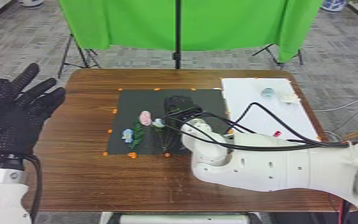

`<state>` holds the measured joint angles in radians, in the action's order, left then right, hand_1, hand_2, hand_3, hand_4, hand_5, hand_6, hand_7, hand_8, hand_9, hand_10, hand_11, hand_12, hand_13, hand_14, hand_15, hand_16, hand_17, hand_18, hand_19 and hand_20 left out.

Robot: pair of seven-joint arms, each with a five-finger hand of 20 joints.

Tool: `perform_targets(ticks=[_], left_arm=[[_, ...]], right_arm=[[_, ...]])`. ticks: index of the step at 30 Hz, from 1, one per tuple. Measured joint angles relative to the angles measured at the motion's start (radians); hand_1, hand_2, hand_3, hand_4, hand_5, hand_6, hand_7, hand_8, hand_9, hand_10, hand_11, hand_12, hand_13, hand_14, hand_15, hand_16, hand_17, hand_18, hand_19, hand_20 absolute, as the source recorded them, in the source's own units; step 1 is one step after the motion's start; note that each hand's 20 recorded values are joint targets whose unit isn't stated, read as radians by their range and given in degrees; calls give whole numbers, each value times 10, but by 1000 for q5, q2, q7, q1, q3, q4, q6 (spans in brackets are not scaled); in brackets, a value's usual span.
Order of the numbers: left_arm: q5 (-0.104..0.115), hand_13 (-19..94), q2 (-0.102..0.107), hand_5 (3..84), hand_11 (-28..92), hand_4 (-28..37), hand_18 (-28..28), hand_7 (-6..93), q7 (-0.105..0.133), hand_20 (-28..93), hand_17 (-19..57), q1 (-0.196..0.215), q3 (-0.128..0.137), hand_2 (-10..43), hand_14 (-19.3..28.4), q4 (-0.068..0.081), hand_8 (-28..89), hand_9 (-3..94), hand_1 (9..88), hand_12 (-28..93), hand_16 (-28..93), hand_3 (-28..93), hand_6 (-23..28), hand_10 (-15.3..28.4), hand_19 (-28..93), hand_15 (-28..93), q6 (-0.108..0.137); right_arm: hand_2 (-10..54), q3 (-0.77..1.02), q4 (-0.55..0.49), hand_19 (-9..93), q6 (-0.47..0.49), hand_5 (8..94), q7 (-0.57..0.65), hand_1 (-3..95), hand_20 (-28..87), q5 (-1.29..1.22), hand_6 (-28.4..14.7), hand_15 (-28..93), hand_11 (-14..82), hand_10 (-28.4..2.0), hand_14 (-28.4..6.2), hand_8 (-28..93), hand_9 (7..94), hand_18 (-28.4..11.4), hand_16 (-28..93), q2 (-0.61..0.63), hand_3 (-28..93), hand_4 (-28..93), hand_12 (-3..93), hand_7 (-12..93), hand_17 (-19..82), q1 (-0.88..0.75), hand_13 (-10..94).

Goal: Arrange flowers

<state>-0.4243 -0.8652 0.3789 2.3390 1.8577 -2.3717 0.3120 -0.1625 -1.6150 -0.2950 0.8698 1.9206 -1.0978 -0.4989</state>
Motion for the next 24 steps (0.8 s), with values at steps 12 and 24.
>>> perform_targets(ticks=[12,24], left_arm=[[-2,239,-2,320,255,-283,282,147,-15,-29,-65,-4,0,90,279,0,-98,302,187,107,-104,759,81,198,694,538,0],[-7,239,-7,319,256,-283,281,147,-41,-30,-64,-13,1,90,279,2,-98,303,190,107,-105,759,81,197,695,538,0]], right_arm=[[-81,18,-30,932,33,697,1,349,391,-1,8,608,266,-99,-54,-126,871,-195,174,8,786,-268,173,164,410,-4,806],[5,25,-51,932,13,690,21,291,399,-11,-4,605,263,-110,-62,-123,878,-209,170,22,796,-249,172,154,425,-18,820]])
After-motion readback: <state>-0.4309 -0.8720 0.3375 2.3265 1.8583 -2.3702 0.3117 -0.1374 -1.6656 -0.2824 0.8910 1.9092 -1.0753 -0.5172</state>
